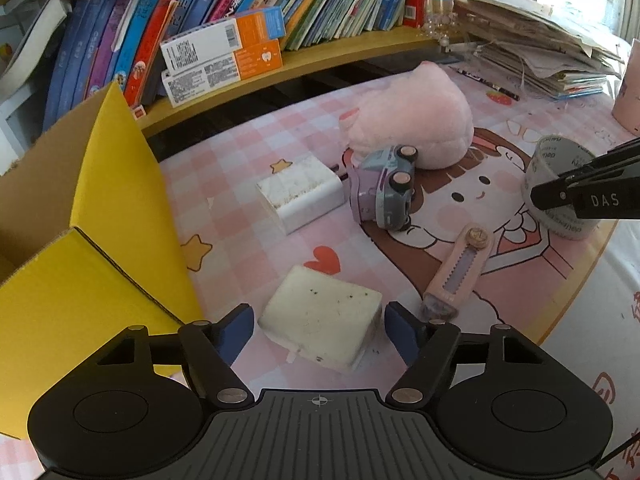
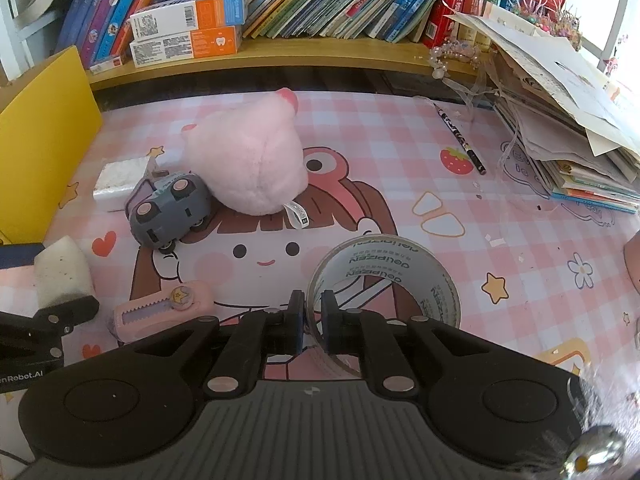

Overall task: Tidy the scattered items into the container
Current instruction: 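Grasp the white sponge block with the left tool while the right tool holds the tape, then lift the sponge with the left tool while the right tool carries the tape toward the yellow box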

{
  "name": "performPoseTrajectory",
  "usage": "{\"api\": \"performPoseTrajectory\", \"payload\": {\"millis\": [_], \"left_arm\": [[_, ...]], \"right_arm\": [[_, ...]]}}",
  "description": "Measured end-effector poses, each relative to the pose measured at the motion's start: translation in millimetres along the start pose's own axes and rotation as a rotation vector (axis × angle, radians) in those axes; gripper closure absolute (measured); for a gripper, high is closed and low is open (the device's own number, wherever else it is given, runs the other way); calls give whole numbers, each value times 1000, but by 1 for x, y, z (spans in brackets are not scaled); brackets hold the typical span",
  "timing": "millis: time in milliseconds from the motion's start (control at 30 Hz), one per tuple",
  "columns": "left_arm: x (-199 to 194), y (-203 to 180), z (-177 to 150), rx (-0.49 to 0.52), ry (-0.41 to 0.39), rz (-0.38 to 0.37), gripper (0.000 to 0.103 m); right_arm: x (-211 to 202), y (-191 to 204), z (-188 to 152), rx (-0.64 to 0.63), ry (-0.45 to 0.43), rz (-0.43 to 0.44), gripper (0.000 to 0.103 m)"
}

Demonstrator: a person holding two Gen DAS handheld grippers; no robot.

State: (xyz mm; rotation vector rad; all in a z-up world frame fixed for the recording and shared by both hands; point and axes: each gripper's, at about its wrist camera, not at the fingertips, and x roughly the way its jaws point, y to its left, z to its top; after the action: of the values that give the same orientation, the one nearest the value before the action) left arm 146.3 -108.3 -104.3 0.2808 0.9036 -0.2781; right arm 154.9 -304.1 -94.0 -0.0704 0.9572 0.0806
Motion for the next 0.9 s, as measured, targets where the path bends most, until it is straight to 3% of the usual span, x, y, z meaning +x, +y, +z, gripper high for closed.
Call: {"api": "performPoseTrajectory", "payload": {"millis": [433,900], "left_arm": [[-8,6,-2,-46,-12,-38,53],[-40,5,-5,-42,-68,-61,56]], "right_arm": [[-2,1,-2,-5,1,0,96],[-32,9,-6,-19,-52,18,96]]}}
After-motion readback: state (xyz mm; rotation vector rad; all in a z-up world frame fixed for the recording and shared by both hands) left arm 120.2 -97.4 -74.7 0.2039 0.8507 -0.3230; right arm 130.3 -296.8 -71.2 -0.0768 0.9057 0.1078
